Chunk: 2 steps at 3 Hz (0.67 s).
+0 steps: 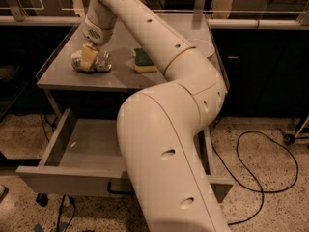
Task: Pick 7up can from top drawer and place on counter
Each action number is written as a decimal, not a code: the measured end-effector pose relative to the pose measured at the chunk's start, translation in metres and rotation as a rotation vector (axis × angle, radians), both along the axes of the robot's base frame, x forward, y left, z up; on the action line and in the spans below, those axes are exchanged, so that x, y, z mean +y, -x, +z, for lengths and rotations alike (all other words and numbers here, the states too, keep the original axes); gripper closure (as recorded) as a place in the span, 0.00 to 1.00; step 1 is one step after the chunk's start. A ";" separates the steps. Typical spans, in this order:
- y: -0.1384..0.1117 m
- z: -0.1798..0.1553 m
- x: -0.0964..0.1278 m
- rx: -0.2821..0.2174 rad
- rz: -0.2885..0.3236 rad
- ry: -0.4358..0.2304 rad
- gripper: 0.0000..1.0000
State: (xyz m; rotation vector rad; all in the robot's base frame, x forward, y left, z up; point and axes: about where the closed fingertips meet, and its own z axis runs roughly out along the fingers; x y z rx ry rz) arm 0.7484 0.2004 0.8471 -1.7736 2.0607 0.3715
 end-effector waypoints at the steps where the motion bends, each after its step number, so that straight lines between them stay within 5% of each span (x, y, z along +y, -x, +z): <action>1: 0.000 0.000 0.000 0.000 0.000 0.000 0.34; 2: 0.000 0.000 0.000 0.000 0.000 0.000 0.12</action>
Offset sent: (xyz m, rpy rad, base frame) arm 0.0000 0.0000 0.0000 0.0000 0.0000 0.0000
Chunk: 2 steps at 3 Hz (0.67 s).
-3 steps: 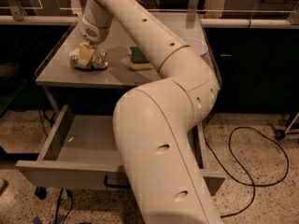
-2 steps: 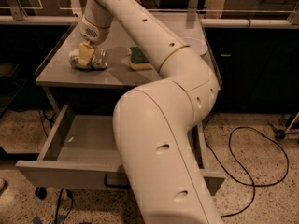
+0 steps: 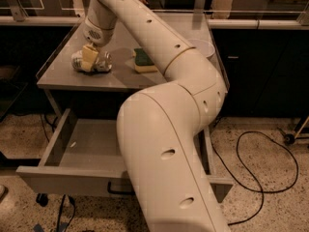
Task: Pick 7up can from top drawer and place on counter
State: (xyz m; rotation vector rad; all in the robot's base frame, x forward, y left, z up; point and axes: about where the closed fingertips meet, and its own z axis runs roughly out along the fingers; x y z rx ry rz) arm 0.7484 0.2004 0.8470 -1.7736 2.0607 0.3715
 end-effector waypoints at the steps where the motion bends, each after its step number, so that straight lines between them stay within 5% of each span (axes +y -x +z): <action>1: 0.000 0.000 0.000 0.000 0.000 0.000 0.00; 2: 0.000 0.000 0.000 0.000 0.000 0.000 0.00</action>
Offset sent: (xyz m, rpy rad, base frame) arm 0.0000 0.0000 0.0000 0.0000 0.0000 0.0000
